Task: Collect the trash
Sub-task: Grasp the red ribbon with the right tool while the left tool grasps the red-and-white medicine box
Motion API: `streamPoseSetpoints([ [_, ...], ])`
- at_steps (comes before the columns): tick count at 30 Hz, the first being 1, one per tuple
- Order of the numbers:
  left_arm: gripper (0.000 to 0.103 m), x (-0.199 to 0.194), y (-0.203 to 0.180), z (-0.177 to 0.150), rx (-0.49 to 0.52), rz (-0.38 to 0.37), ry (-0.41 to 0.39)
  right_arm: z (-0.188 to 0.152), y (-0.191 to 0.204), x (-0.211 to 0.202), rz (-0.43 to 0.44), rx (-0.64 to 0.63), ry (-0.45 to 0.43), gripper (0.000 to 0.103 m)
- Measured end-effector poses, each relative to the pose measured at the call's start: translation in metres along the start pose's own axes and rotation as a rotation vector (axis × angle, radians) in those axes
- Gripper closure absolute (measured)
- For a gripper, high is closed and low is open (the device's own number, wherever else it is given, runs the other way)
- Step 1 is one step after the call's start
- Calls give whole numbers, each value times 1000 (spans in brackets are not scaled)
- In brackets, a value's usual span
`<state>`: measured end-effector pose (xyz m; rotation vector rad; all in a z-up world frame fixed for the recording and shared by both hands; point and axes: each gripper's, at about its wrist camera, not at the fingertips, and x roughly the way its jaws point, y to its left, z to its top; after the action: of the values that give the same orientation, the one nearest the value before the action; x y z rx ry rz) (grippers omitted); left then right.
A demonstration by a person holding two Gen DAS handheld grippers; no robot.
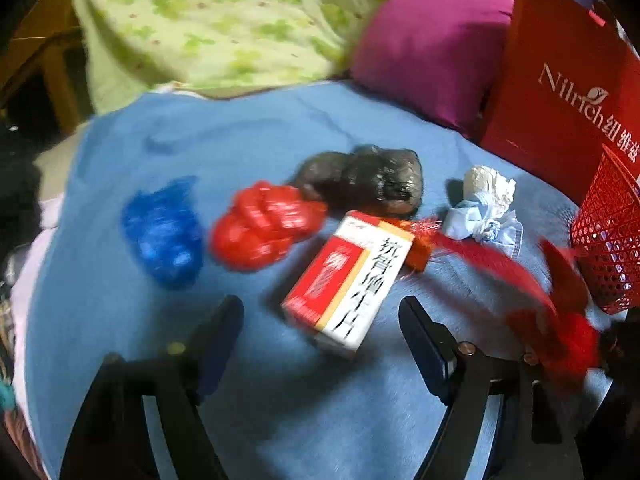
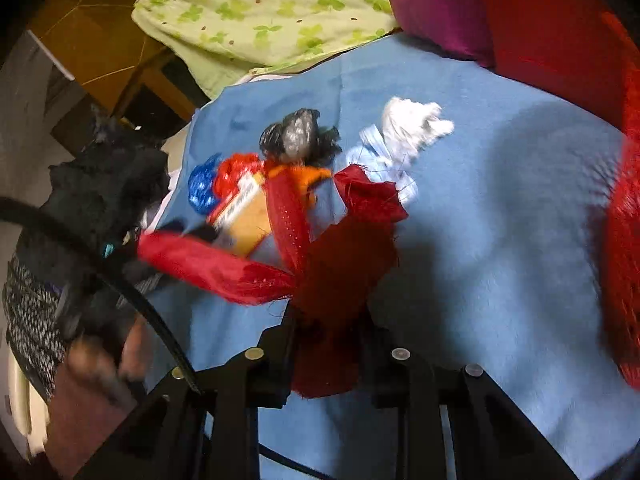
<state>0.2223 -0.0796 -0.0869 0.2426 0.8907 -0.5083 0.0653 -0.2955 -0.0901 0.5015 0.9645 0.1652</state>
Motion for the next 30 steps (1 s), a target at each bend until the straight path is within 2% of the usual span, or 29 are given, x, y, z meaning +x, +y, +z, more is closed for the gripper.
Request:
streamPoseSetpoints([
  [5, 23, 24, -3, 8, 11, -18, 49, -28, 3, -9, -20, -41, 4, 75],
  [7, 31, 28, 0, 7, -8, -17, 58, -32, 3, -9, -27, -40, 2, 75],
  [8, 40, 29, 3, 4, -23, -26, 65, -33, 4, -10, -27, -37, 2, 75],
  [12, 41, 17, 9, -2, -78, -14, 38, -31, 11, -17, -38, -43, -24, 75],
  [16, 41, -21, 6, -12, -107, 20, -19, -31, 26, -36, -50, -78, -84, 75],
  [24, 41, -125, -34, -29, -66, 204, -168, -34, 56, -85, -57, -140, -229, 75],
  [30, 41, -188, -59, -35, -56, 320, -262, -41, 79, -130, -58, -192, -348, 75],
])
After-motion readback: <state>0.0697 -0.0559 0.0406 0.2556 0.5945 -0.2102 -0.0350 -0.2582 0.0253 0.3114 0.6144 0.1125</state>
